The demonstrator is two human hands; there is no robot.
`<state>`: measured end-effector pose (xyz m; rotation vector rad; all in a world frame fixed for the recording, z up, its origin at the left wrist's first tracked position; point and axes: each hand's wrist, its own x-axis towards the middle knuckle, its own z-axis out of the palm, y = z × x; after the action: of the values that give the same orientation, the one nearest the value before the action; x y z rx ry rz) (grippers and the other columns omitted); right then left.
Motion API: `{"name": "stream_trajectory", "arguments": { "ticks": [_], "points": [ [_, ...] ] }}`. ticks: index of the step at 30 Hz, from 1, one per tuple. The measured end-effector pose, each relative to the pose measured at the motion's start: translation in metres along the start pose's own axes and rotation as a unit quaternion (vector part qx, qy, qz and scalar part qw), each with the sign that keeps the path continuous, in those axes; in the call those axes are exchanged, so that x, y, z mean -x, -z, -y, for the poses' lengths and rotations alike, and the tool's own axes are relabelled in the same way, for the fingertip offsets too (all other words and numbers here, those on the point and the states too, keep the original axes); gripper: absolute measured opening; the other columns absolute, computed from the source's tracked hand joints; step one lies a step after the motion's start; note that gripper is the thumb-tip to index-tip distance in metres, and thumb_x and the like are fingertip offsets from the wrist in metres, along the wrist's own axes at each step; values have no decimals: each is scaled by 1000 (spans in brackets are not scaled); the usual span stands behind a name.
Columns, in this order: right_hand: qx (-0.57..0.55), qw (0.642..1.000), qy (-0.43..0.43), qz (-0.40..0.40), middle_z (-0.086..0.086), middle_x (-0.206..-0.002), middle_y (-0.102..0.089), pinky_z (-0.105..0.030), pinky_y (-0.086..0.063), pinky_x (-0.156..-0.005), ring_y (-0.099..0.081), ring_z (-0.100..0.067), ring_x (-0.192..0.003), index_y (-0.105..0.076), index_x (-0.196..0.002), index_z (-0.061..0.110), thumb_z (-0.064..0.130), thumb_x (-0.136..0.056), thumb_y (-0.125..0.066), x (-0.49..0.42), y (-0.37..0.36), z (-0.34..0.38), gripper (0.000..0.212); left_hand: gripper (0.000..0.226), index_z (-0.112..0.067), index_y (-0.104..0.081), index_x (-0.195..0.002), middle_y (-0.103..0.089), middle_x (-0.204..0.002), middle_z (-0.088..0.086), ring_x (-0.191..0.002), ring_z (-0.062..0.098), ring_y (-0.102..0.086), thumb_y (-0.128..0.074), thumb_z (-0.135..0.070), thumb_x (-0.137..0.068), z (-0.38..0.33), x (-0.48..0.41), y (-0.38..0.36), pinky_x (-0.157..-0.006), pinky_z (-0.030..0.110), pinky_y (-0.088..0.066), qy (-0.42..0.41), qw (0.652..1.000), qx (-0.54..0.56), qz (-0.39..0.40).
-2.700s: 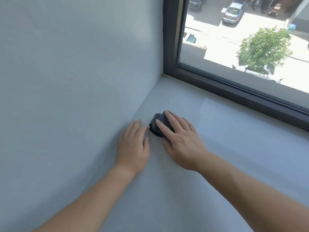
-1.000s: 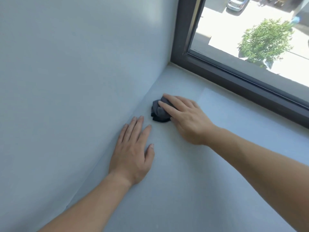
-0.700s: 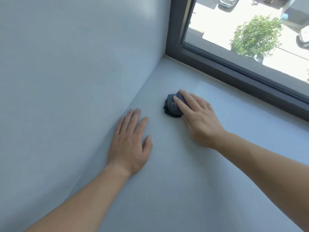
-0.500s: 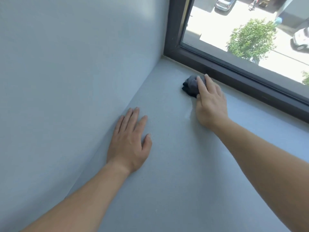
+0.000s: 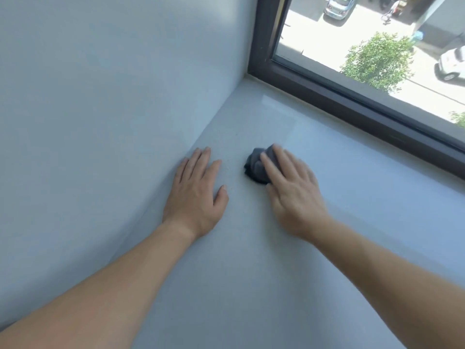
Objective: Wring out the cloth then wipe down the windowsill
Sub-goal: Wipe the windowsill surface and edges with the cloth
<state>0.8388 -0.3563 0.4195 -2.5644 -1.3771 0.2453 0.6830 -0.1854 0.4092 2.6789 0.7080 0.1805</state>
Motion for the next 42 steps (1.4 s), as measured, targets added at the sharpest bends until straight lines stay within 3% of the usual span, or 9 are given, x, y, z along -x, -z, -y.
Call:
{"name": "stream_trajectory", "arguments": {
  "ticks": [5, 8, 11, 17, 23, 30, 33, 36, 42],
  "points": [
    [-1, 996, 85, 40, 2, -165, -18, -41, -16, -121, -19, -24, -149, -24, -154, 32, 29, -100, -29, 23, 2, -8, 55, 49, -6, -56, -125, -48, -146, 15, -139, 32, -38, -40, -29, -85, 4, 24, 9, -116, 44, -27, 21, 996, 76, -40],
    [0, 1000, -16, -5, 0, -164, -19, -44, -18, -120, -20, -28, -148, -26, -154, 28, 19, -99, -38, -34, 7, -24, 57, 50, -10, -58, -127, -45, -150, 17, -142, 33, -36, -43, -34, -86, 3, 60, 6, -115, 52, -27, 18, 999, 10, -28],
    [-49, 989, -136, -43, 0, -165, -13, -44, -13, -122, -14, -27, -149, -22, -155, 30, 19, -100, -37, -69, 6, 2, 58, 59, -14, -46, -143, -29, -160, 14, -150, 28, -21, -39, -41, -91, 4, 83, 2, -121, 46, -11, 20, 1000, -18, 5],
    [-22, 989, 145, 22, 3, -165, -18, -40, -13, -122, -18, -22, -150, -27, -154, 32, 15, -99, -41, -17, -20, 49, 59, 60, -12, -36, -148, -16, -164, 11, -153, 22, -6, -34, -42, -96, 4, 87, 4, -122, 47, -7, 26, 999, -31, 30],
    [-34, 997, -61, -33, -1, -164, -16, -45, -15, -121, -19, -29, -147, -24, -154, 30, 14, -98, -41, -113, -8, 49, 60, 63, -9, -38, -147, -23, -162, 15, -152, 27, -14, -36, -40, -92, 2, 86, 1, -120, 53, -13, 29, 998, -56, 27],
    [-14, 984, 176, 24, 2, -163, -23, -38, -17, -120, -23, -22, -148, -31, -153, 30, 9, -96, -42, -41, -17, 51, 61, 62, -2, -34, -141, -33, -151, 23, -144, 39, -28, -45, -35, -89, -1, 89, 4, -119, 55, -17, 31, 999, -33, -4],
    [-2, 998, 45, -32, -3, -157, -33, -44, -30, -114, -36, -33, -137, -36, -149, 26, 7, -91, -46, -75, -5, 2, 62, 65, -10, -33, -149, -27, -159, 16, -149, 33, -21, -40, -37, -90, -2, 87, 5, -119, 55, -17, 20, 998, -58, 14],
    [-22, 994, -84, -61, -1, -159, -27, -47, -28, -115, -31, -33, -140, -32, -149, 30, 13, -94, -44, -75, -2, 0, 59, 63, -19, -33, -151, -21, -163, 8, -151, 30, -13, -34, -40, -91, -1, 85, 3, -120, 53, -12, 16, 996, -79, 38],
    [-34, 992, 119, 17, 5, -163, -23, -38, -19, -118, -23, -22, -148, -33, -152, 32, 12, -98, -47, 30, -12, 24, 59, 61, -24, -32, -152, -15, -165, 8, -152, 29, -7, -31, -39, -93, 0, 86, 3, -122, 52, -7, 18, 994, -88, 57]
  ]
}}
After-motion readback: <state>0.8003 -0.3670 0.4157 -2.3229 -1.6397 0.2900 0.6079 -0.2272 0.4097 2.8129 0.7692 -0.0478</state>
